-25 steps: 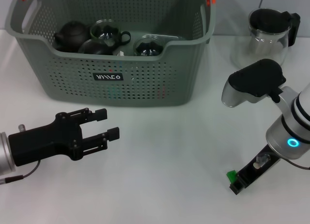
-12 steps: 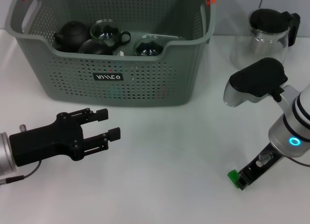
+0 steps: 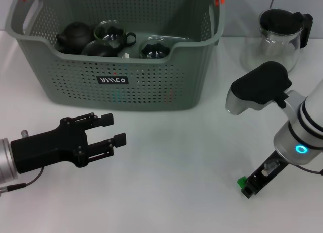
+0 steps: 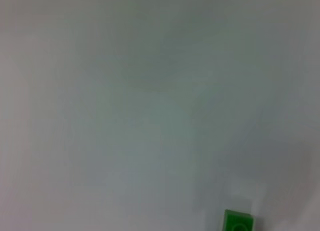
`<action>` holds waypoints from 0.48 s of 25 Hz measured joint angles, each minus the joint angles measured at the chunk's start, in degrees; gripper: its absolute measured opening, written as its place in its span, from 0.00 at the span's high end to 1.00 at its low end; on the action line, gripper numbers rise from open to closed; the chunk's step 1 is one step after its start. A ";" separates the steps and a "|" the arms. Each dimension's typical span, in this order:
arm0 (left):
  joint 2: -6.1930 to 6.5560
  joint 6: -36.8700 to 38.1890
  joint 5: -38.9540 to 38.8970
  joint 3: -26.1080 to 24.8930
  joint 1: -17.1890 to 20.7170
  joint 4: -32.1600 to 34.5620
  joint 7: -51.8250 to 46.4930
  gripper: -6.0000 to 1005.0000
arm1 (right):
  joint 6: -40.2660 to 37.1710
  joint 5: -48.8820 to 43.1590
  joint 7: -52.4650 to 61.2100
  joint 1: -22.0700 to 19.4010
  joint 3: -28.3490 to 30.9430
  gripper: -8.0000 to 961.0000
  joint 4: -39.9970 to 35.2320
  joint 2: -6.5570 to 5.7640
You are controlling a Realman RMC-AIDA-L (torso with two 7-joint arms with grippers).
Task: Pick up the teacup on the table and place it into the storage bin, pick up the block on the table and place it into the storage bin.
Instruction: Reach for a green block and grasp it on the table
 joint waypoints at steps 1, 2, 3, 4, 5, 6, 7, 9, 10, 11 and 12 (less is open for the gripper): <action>0.00 0.00 0.00 0.00 0.00 0.00 0.00 0.33 | 0.21 0.00 0.02 0.05 -0.32 0.63 0.05 0.02; 0.00 0.00 0.00 0.00 0.00 0.00 0.00 0.33 | 0.32 0.00 0.04 0.08 -0.58 0.63 0.07 0.05; 0.00 0.01 0.00 0.00 0.00 0.01 0.00 0.33 | 0.45 -0.02 0.09 0.10 -0.79 0.63 0.07 0.06; -0.02 0.03 0.00 0.00 0.00 0.01 0.00 0.33 | 0.54 -0.07 0.21 0.13 -1.02 0.63 0.08 0.09; -0.05 0.04 0.00 0.00 0.03 0.01 0.00 0.33 | 0.60 -0.16 0.35 0.16 -1.34 0.63 0.08 0.09; -0.07 0.04 0.00 0.00 0.07 0.02 0.00 0.33 | 0.65 -0.27 0.49 0.20 -1.65 0.64 0.09 0.10; -0.09 0.05 0.00 0.00 0.11 0.02 0.00 0.33 | 0.69 -0.30 0.57 0.23 -1.96 0.66 0.10 0.11; -0.10 0.07 0.00 0.00 0.17 0.03 0.00 0.33 | 0.83 -0.36 0.67 0.28 -2.56 0.69 0.10 0.11; -0.10 0.11 0.00 0.00 0.17 0.03 0.00 0.33 | 0.85 -0.37 0.84 0.28 -2.76 0.70 0.05 0.11; -0.10 0.15 0.00 0.00 0.18 0.03 0.00 0.33 | 0.87 -0.38 1.00 0.27 -2.94 0.72 -0.16 0.11; -0.10 0.24 0.00 0.00 0.18 0.03 0.00 0.33 | 0.89 -0.38 1.19 0.21 -3.08 0.73 -0.53 0.11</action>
